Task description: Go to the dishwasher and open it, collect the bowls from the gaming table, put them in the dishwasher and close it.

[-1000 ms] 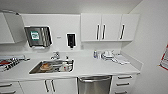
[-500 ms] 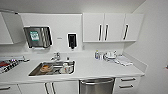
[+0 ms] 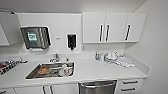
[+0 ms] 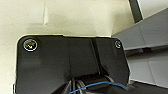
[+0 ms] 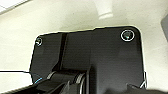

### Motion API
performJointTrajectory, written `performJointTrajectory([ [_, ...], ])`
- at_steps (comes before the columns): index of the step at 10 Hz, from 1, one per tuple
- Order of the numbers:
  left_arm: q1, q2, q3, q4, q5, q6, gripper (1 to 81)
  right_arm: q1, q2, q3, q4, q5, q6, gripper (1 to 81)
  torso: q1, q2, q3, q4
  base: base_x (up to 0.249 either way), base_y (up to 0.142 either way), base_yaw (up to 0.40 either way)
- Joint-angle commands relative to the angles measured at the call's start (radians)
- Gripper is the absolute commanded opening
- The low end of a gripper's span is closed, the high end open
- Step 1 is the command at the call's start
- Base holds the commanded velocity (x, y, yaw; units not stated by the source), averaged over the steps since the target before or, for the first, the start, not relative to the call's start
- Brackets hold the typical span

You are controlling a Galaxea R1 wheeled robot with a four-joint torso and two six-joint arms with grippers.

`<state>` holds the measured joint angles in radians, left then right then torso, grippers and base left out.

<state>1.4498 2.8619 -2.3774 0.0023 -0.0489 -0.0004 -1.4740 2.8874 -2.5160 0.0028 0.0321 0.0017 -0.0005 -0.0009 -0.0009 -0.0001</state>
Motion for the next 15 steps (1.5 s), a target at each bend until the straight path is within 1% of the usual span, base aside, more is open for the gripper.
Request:
performJointTrajectory([
  [1,-0.059,-0.004,0.014,-0.001,0.047,0.002,81.1,0.057,-0.011,0.005,0.000,-0.049,0.000,81.1,0.001,0.000,0.000,0.000,0.107,0.000,0.000],
  [10,-0.059,-0.005,0.013,-0.004,0.047,0.002,81.1,0.056,-0.011,0.000,0.002,-0.049,0.000,81.1,0.001,0.000,0.000,0.000,0.100,0.000,0.000],
  [15,-0.059,-0.008,0.018,-0.002,0.046,0.002,81.1,0.051,-0.012,0.000,0.005,-0.049,0.000,81.1,0.001,0.000,0.000,0.000,0.000,0.000,0.000],
])
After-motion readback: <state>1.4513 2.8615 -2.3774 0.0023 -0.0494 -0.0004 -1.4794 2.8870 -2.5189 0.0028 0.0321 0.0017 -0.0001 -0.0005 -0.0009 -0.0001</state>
